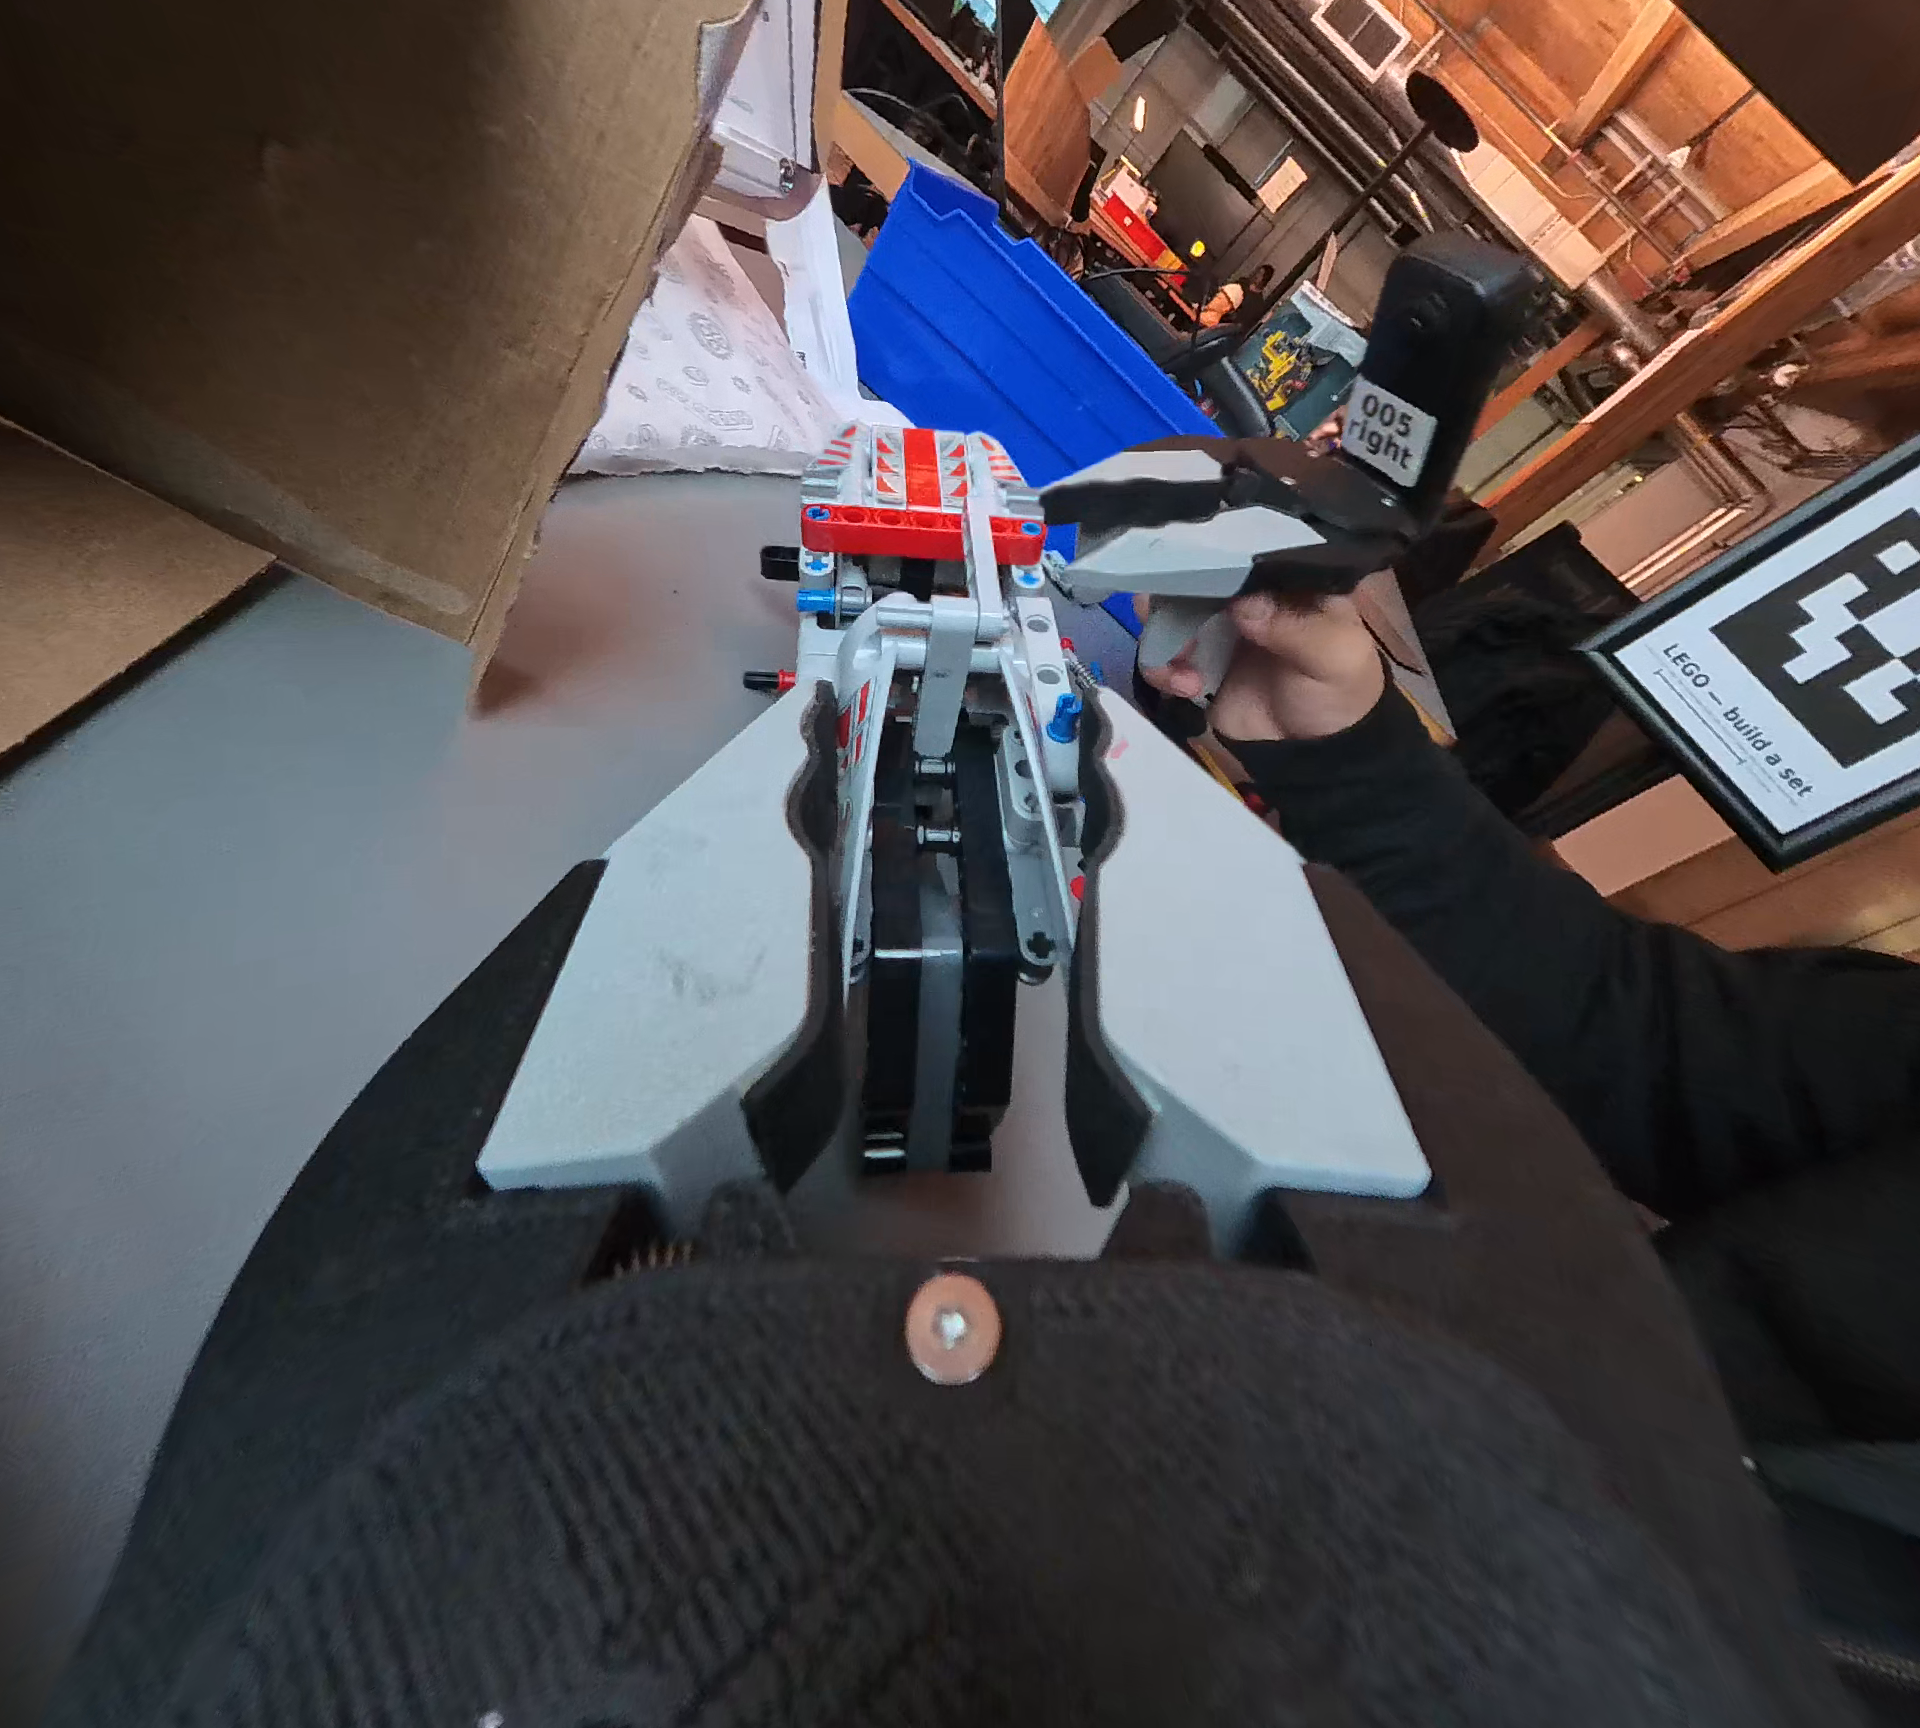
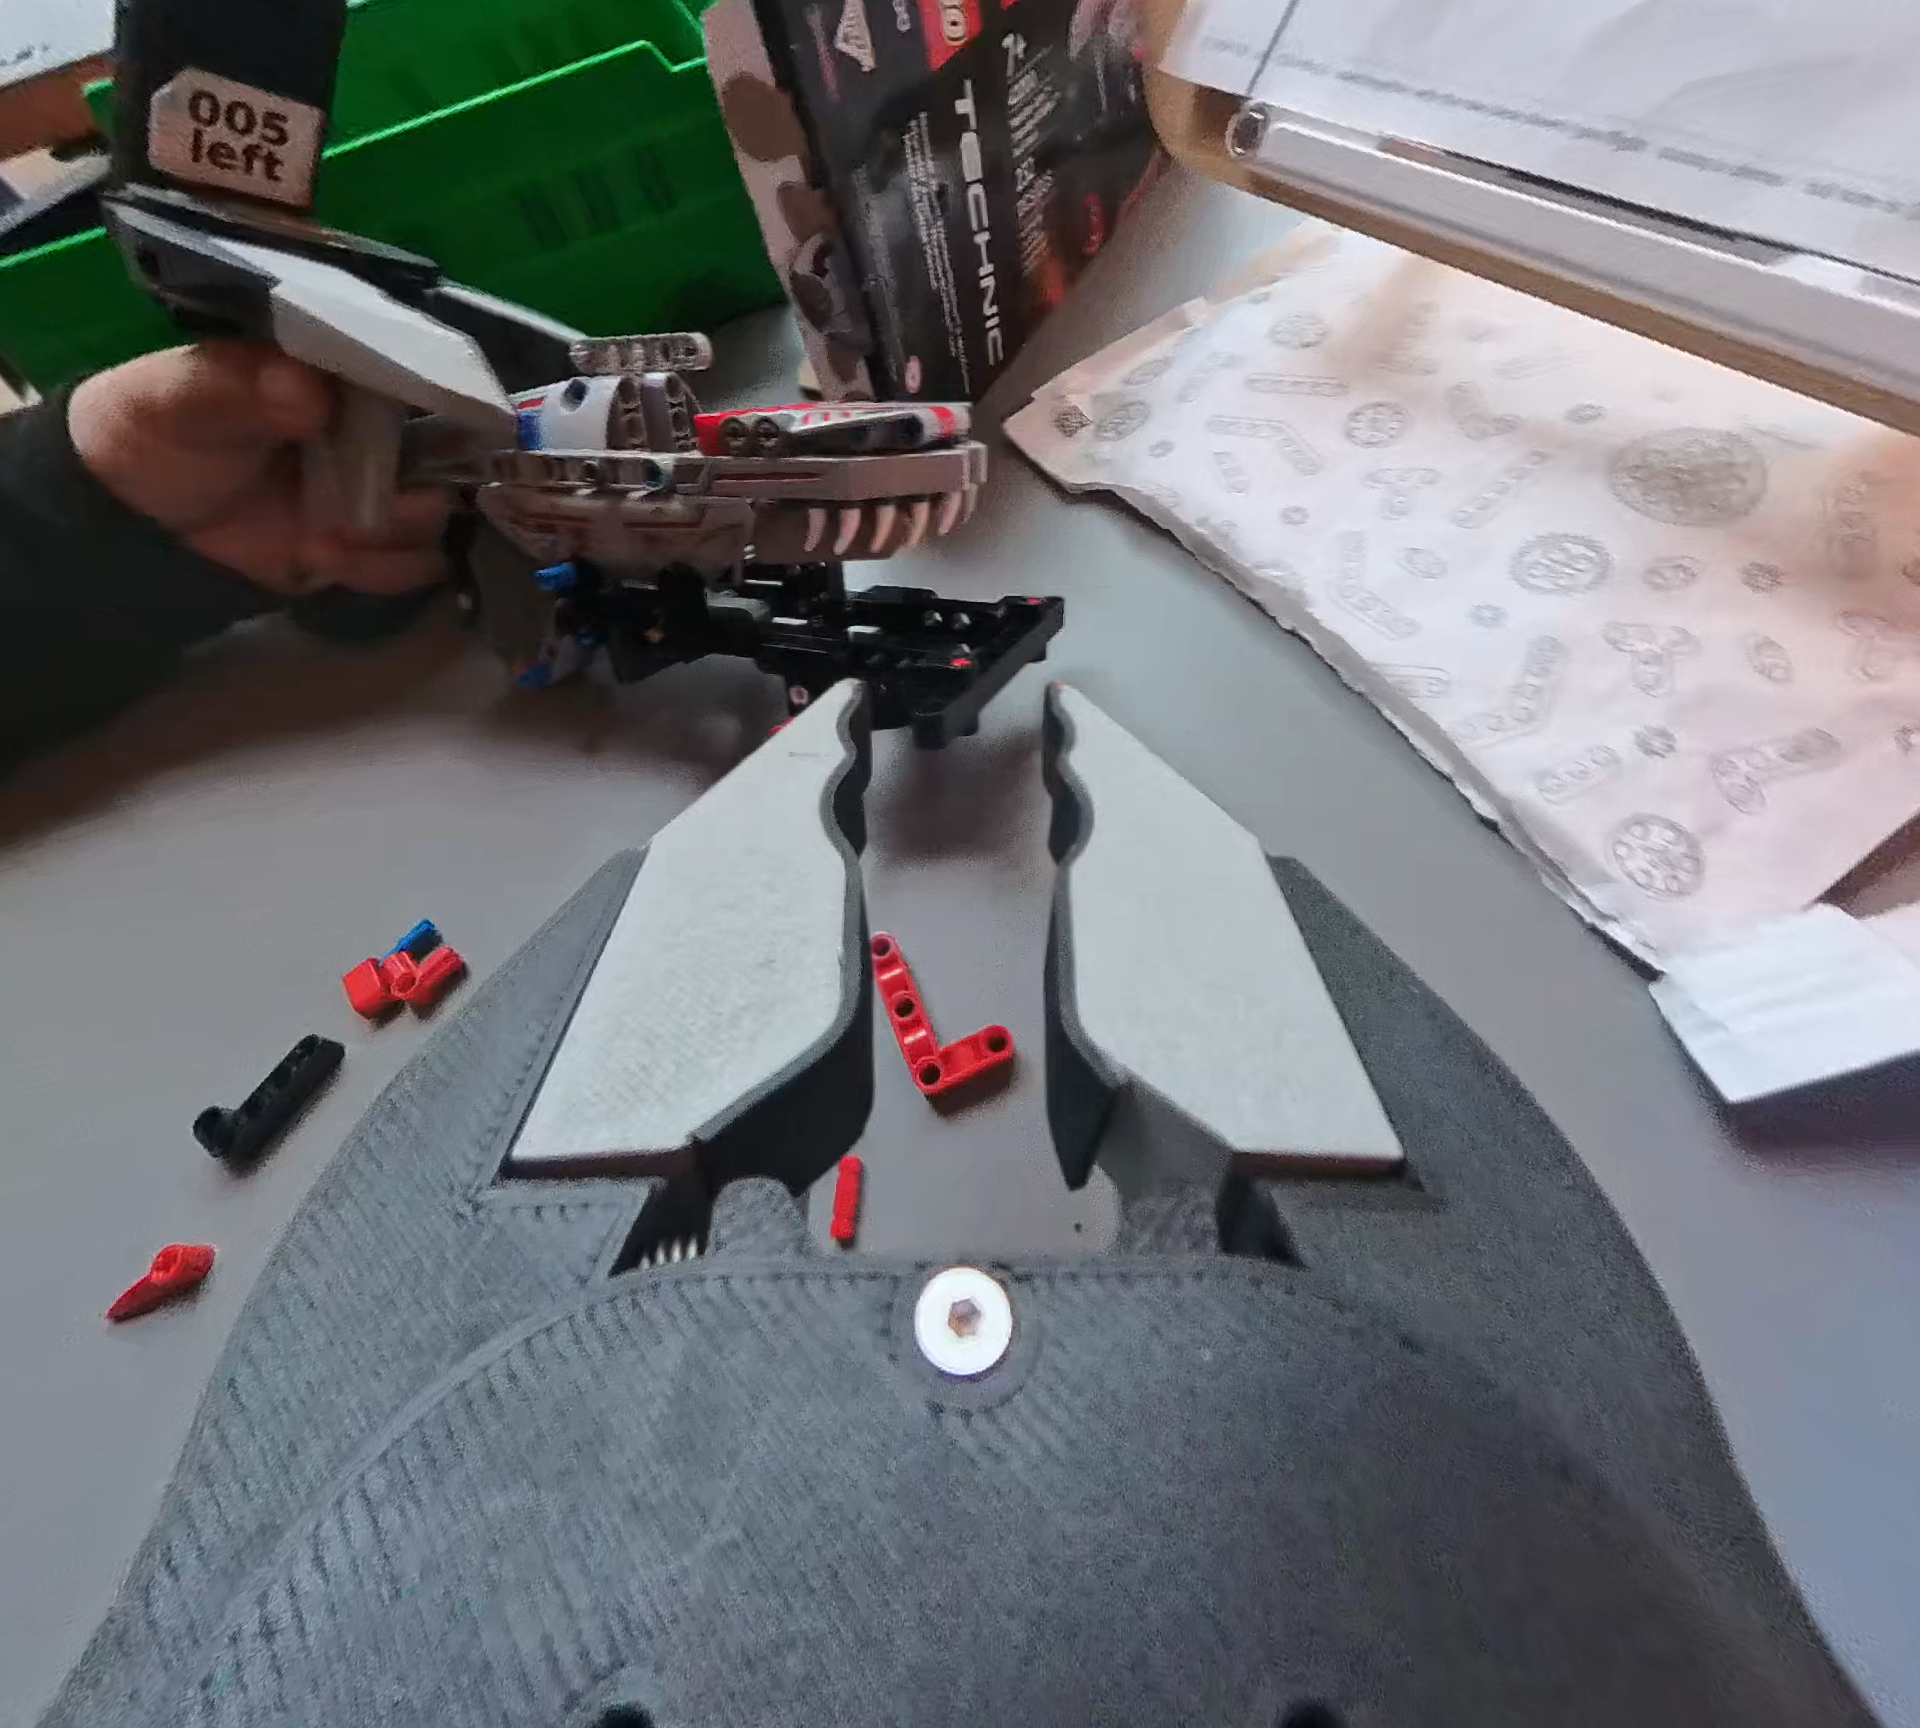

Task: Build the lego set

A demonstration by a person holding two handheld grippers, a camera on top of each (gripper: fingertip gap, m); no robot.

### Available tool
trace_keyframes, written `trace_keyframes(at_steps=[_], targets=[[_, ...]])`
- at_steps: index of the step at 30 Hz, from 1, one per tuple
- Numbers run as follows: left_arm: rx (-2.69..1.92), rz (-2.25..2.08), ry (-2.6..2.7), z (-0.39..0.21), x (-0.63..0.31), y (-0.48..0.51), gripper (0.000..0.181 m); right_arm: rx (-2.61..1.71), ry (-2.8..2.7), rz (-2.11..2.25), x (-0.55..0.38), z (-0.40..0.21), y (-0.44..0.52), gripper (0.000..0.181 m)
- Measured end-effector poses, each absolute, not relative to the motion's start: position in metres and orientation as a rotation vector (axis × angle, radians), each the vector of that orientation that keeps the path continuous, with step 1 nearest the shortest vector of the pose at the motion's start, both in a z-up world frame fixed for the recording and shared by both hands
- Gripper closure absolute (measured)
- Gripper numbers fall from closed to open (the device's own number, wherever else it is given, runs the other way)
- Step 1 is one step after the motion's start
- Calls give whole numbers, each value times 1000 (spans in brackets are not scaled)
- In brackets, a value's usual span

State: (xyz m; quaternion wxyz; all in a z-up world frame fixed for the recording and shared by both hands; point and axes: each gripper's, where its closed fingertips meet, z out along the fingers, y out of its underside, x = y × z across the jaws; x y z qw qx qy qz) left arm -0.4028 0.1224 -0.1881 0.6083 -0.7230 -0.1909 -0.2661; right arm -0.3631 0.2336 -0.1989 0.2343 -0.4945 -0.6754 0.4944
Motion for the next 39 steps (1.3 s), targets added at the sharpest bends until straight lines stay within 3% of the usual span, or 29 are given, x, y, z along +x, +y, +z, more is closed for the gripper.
trace_keyframes(at_steps=[8, 16, 34, 39], targets=[[-1694, -588, -388, -187, -398, 123, 137, -1463, -1944, 1423, -360, -218, 225, 150], [-1711, -581, -346, -187, -393, 124, 137, -1416, -2043, 1306, -357, -231, 218, 169], [-1761, -428, -188, -184, -385, 123, 137, -1310, -2191, 1091, -350, -248, 210, 169], [-1620, -557, -283, -165, -397, 113, 137, -1309, -2165, 1391, -346, -227, 194, 167]])
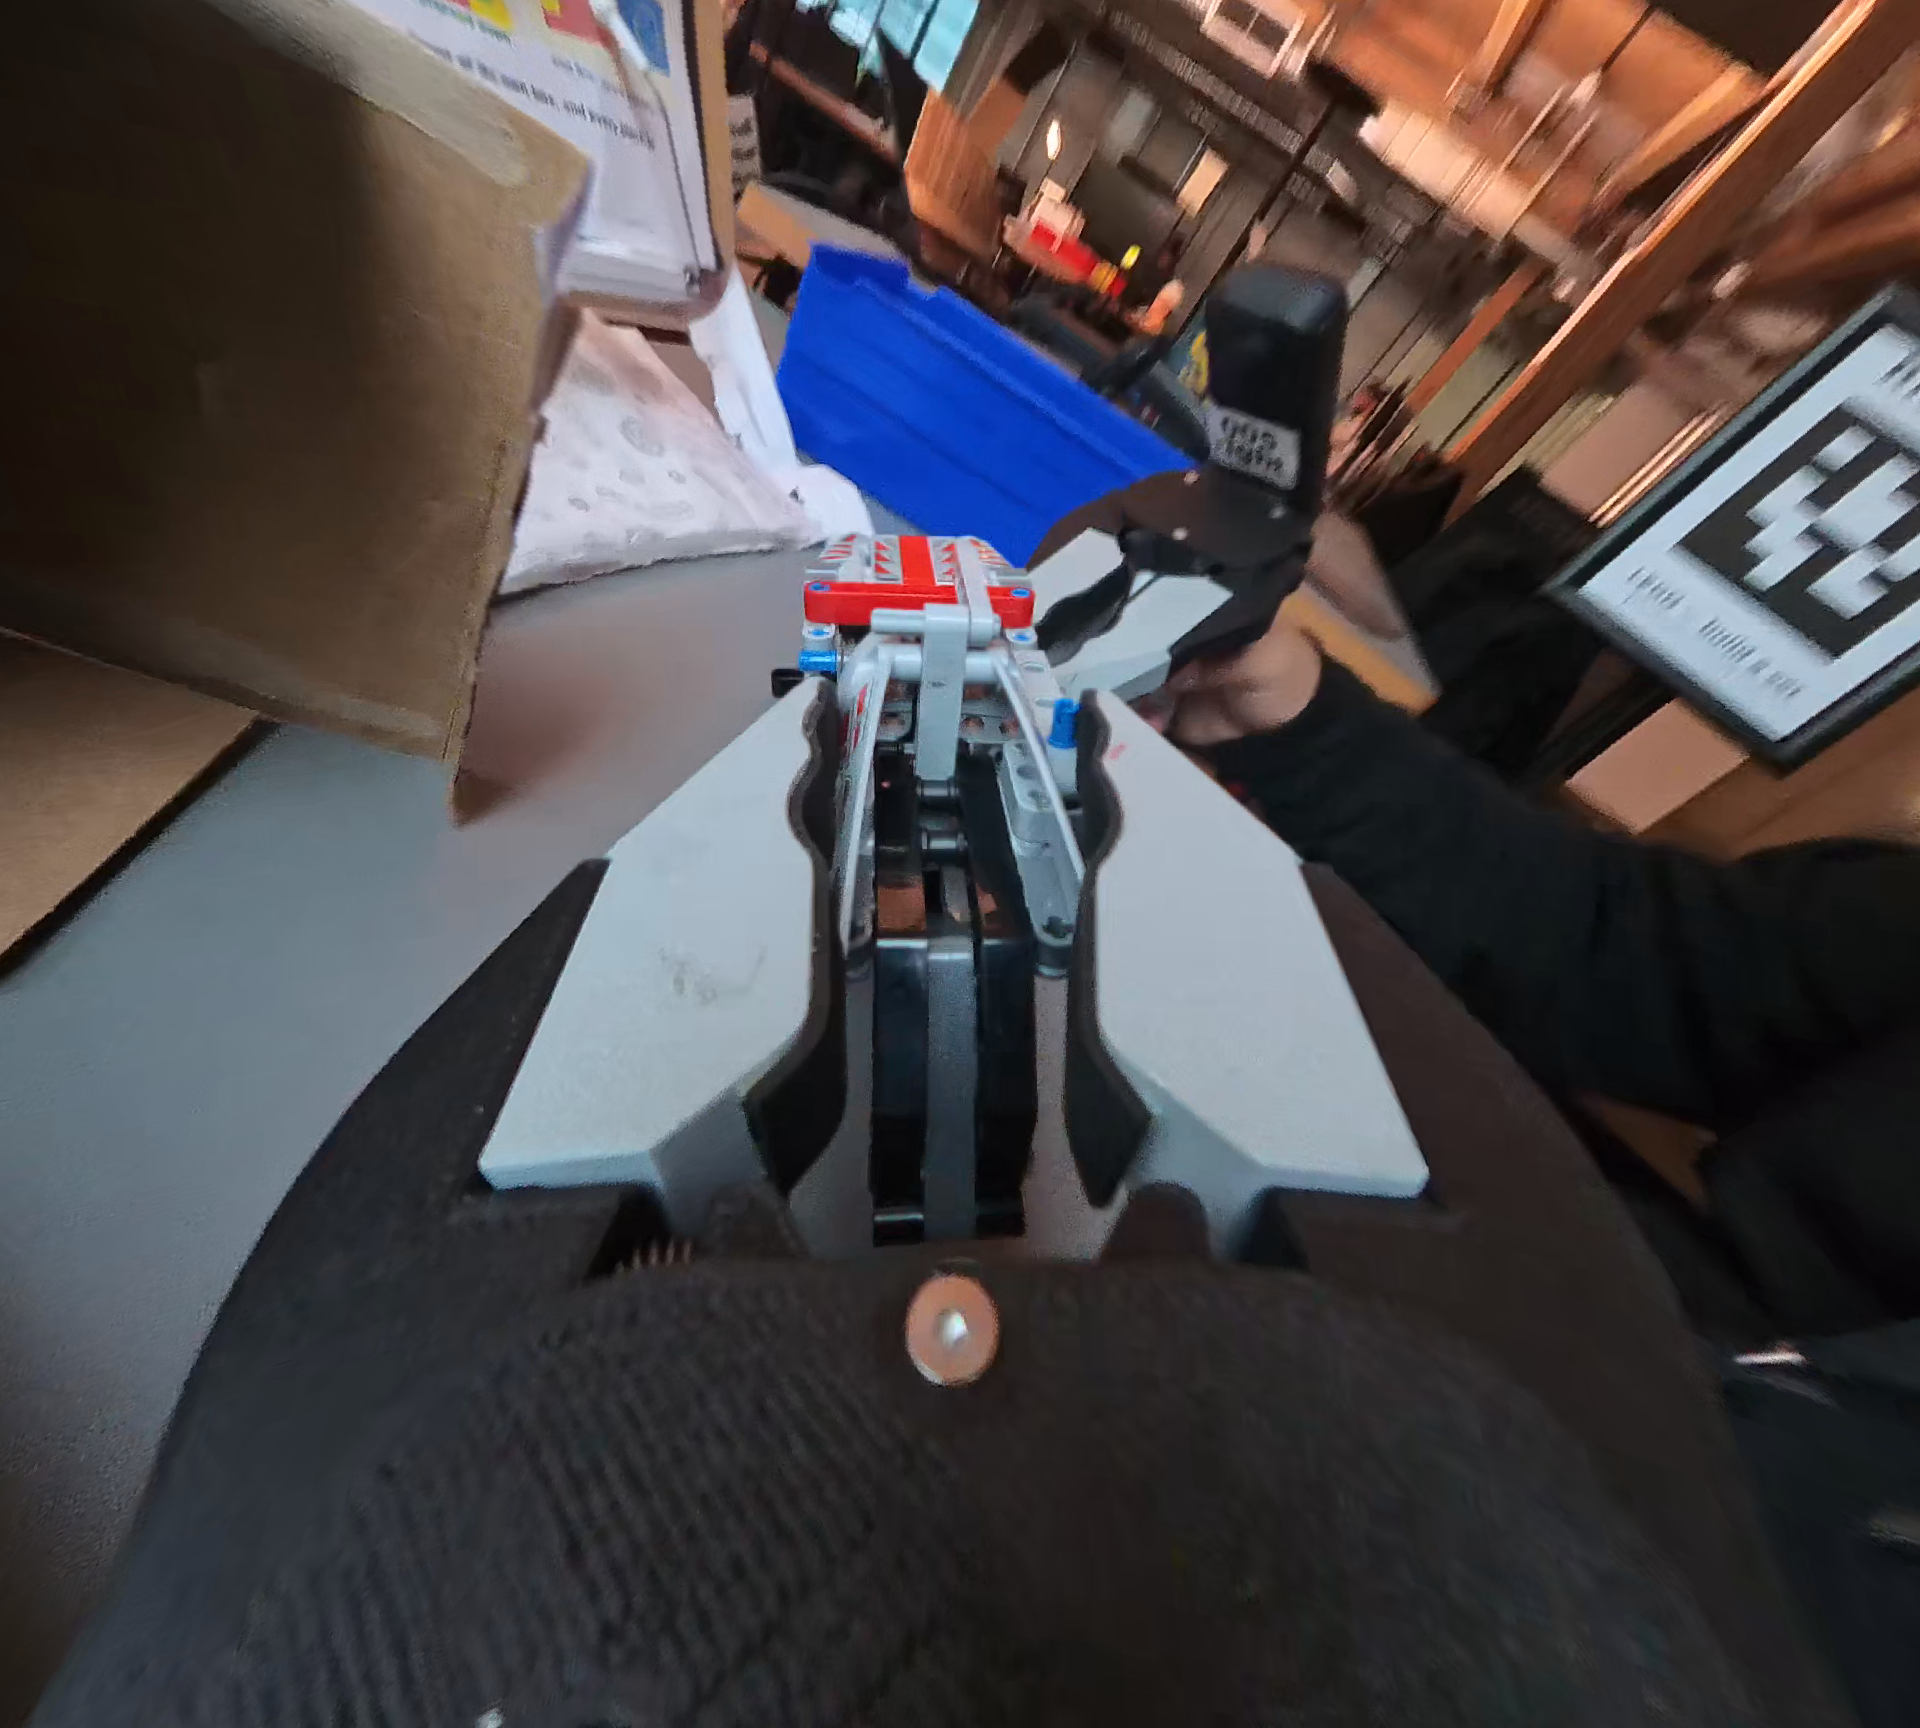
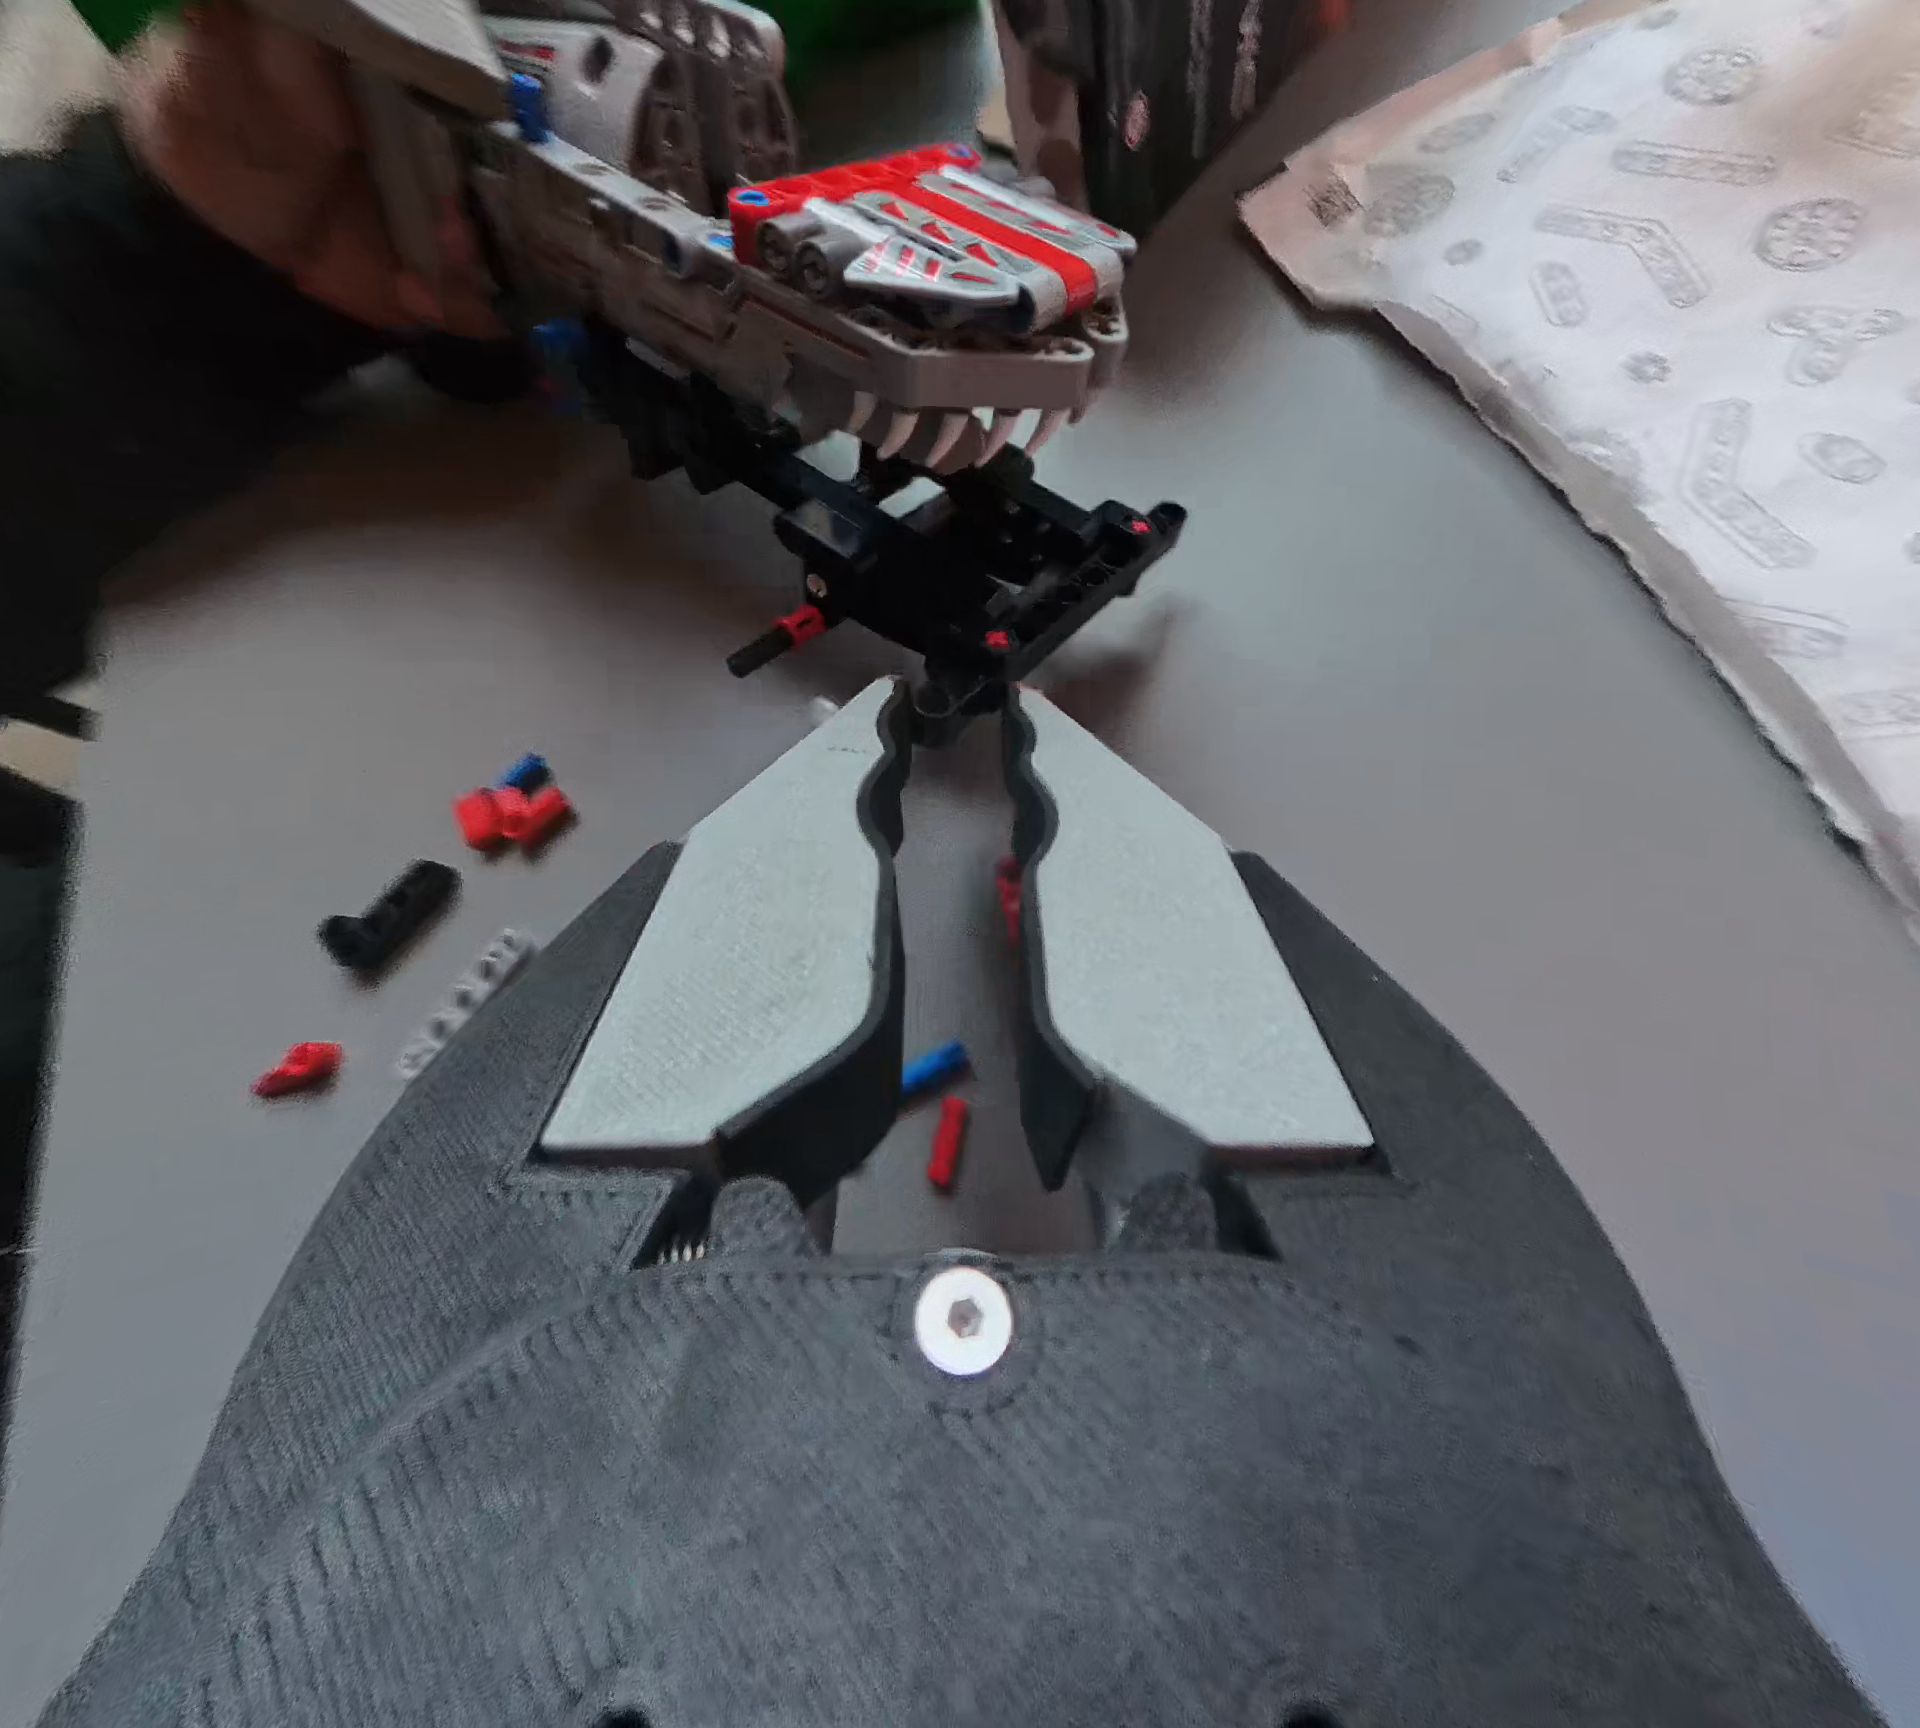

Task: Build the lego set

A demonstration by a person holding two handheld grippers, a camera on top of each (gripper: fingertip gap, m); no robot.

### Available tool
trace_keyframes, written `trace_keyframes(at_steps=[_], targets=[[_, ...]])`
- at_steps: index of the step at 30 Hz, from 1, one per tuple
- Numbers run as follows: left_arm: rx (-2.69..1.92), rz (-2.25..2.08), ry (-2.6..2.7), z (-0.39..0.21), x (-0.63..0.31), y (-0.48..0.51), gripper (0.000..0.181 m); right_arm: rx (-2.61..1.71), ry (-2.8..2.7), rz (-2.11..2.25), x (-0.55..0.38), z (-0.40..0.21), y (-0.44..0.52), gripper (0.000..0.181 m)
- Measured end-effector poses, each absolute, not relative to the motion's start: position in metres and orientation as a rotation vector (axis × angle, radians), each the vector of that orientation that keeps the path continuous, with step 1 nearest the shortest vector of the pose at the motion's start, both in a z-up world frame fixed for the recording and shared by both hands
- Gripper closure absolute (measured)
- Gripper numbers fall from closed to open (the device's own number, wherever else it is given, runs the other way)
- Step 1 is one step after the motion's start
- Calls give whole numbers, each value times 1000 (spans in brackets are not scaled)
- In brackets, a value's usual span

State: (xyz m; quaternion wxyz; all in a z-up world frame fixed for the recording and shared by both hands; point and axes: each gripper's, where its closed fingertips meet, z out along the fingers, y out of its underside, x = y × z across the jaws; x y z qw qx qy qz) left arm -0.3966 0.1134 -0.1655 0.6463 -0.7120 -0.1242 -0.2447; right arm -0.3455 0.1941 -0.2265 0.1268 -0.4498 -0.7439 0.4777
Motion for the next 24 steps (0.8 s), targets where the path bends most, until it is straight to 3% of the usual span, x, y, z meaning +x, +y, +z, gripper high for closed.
trace_keyframes(at_steps=[4, 6, 11, 18, 24], targets=[[-1471, -716, -322, -148, -402, 103, 137, -1130, -2059, 1620, -340, -186, 187, 166], [-1424, -774, -315, -142, -400, 101, 138, -1028, -2026, 1609, -337, -175, 188, 177], [-1365, -841, -283, -132, -394, 99, 138, -878, -2008, 1619, -329, -160, 181, 178], [-1354, -834, -156, -121, -375, 98, 138, -904, -2099, 1693, -324, -169, 170, 169], [-1294, -678, 88, -96, -350, 85, 138, -768, -2058, 2002, -303, -139, 157, 158]])
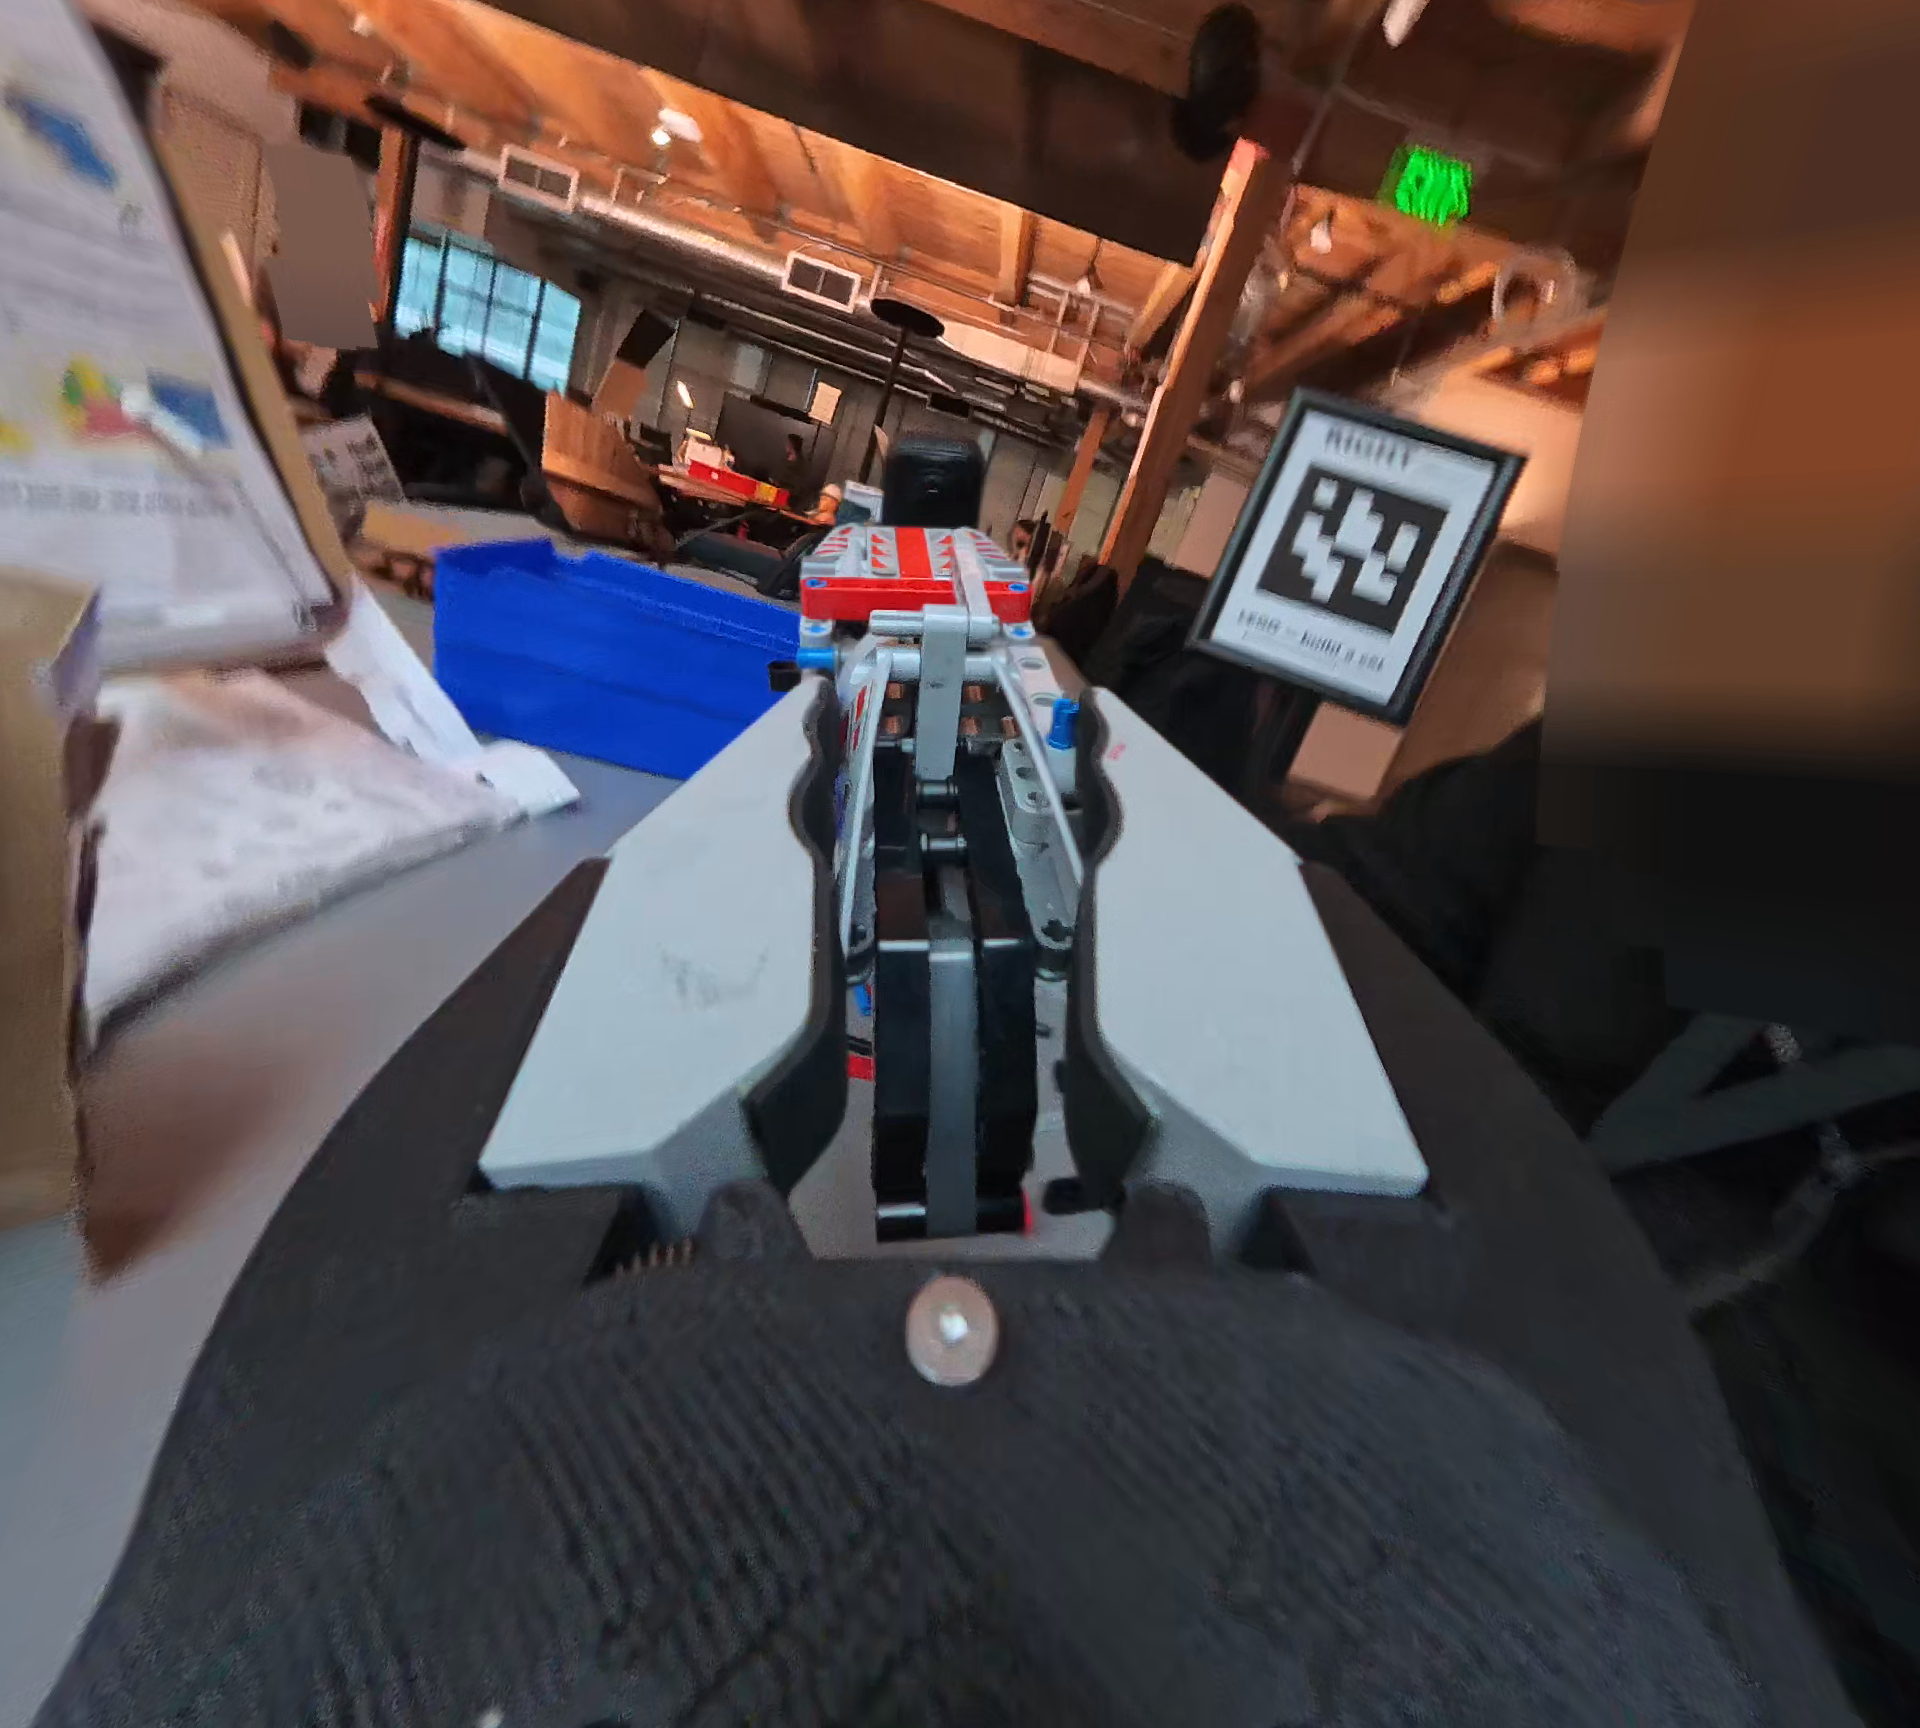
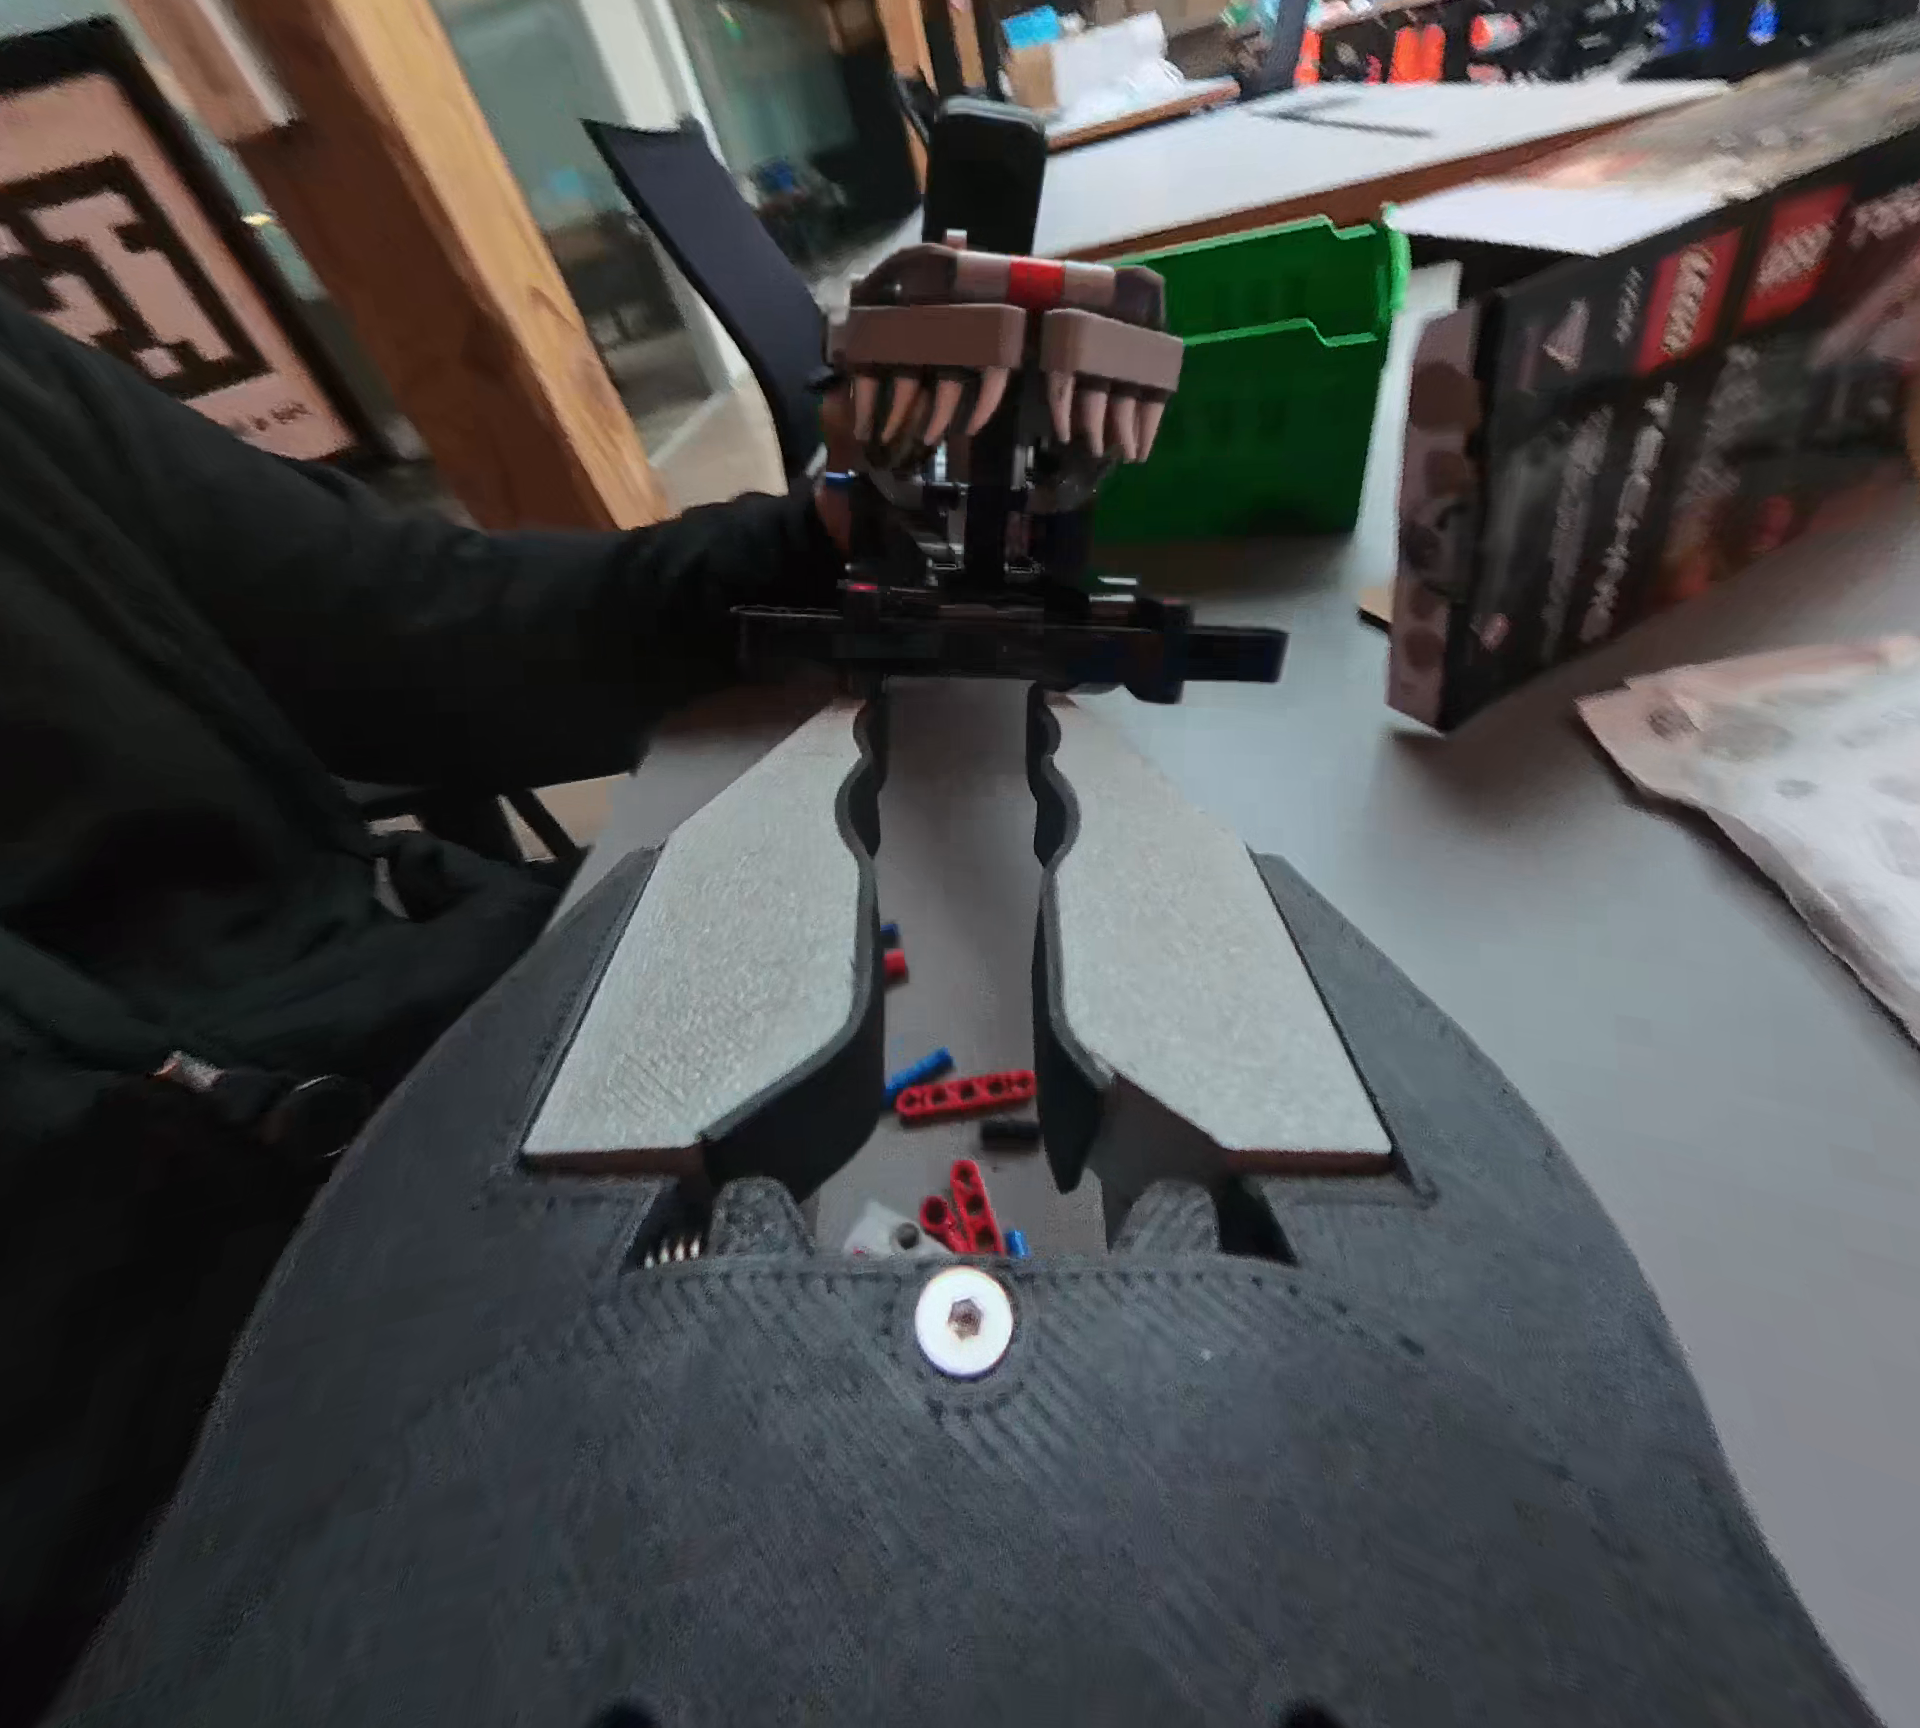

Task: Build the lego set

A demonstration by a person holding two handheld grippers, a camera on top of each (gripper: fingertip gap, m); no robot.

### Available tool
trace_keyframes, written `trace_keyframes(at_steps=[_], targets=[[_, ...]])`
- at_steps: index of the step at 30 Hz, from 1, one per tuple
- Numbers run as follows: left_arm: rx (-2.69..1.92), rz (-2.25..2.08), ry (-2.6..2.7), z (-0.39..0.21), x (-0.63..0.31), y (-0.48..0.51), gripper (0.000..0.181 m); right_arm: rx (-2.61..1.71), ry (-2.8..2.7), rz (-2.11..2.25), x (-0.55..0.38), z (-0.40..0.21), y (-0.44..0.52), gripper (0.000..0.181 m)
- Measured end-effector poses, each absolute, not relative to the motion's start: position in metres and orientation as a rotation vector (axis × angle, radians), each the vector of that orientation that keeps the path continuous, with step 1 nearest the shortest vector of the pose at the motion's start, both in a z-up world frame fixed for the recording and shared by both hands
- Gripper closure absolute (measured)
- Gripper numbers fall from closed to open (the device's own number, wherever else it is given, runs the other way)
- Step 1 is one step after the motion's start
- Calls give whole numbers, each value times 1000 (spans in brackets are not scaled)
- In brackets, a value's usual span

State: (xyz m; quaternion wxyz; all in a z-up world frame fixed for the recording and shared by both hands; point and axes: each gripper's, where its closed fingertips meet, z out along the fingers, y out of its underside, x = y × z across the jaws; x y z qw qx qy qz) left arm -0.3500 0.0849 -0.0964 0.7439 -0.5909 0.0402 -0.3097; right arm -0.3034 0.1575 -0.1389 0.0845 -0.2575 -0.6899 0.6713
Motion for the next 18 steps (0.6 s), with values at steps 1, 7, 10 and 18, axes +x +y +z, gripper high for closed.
trace_keyframes(at_steps=[1, 7, 10, 18], targets=[[-1299, -596, 170, -94, -341, 82, 138, -737, -2061, 2008, -300, -137, 156, 157], [-1285, -202, 491, -104, -310, 79, 139, -632, -2100, 1967, -289, -134, 158, 159], [-1312, -179, 505, -109, -310, 82, 139, -609, -2071, 1982, -286, -126, 161, 159], [-1352, -172, 497, -115, -313, 86, 140, -613, -2049, 1948, -287, -123, 164, 159]])
